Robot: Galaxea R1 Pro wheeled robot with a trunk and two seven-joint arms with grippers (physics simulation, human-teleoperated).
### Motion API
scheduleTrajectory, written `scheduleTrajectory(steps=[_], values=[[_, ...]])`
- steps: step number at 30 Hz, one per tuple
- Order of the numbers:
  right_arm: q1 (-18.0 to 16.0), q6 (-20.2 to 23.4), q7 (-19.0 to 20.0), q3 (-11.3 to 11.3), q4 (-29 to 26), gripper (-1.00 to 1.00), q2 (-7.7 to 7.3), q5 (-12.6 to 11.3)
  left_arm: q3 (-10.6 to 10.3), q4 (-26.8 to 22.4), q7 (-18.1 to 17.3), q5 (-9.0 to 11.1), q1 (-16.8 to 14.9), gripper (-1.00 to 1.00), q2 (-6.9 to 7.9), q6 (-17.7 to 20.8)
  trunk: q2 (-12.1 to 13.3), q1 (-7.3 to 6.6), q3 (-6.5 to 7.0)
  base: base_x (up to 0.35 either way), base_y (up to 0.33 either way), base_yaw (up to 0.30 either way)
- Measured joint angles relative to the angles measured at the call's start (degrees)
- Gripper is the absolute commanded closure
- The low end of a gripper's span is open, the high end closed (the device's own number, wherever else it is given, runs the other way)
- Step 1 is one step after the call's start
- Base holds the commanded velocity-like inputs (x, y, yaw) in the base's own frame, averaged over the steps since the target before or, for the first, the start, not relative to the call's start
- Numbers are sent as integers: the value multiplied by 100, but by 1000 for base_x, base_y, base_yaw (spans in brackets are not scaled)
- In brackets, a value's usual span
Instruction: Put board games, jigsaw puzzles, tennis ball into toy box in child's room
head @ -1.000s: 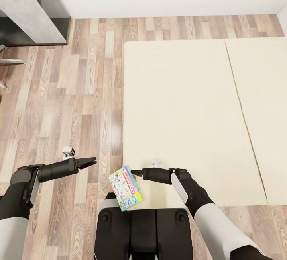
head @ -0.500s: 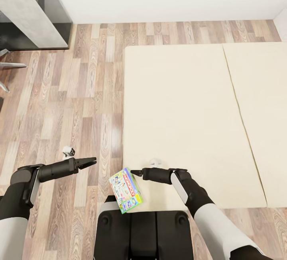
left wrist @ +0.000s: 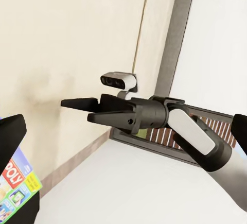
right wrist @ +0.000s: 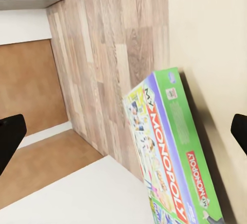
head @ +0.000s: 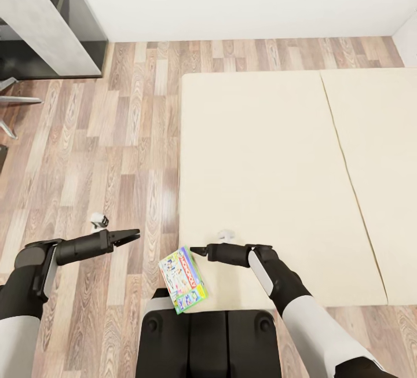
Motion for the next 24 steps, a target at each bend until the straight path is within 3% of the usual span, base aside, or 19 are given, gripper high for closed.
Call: scheduleTrajectory(steps=[5,10,15,19,22,24], values=[[0,0,0,1,-11,-100,-11,8,57,218,0,-7,0,-100,157,-22,0,0,47,0,0,0],[7,18,15,-2,-25,-100,-77,0,92,390,1,-17,-10,-100,425,-19,0,0,94,0,0,0],[8,70,24,-6,-58,-100,-155,7,79,504,2,-47,-14,-100,543,-18,0,0,140,0,0,0],[9,80,28,-7,-50,-100,-270,-2,73,717,10,-243,-3,-100,750,-29,0,0,178,0,0,0],[9,89,47,-4,-39,-100,-438,-34,71,1191,48,-486,0,-100,945,-87,0,0,206,0,0,0],[15,93,66,-3,-34,-100,-561,-52,69,1556,151,-568,1,-100,1027,-337,0,0,225,0,0,0]])
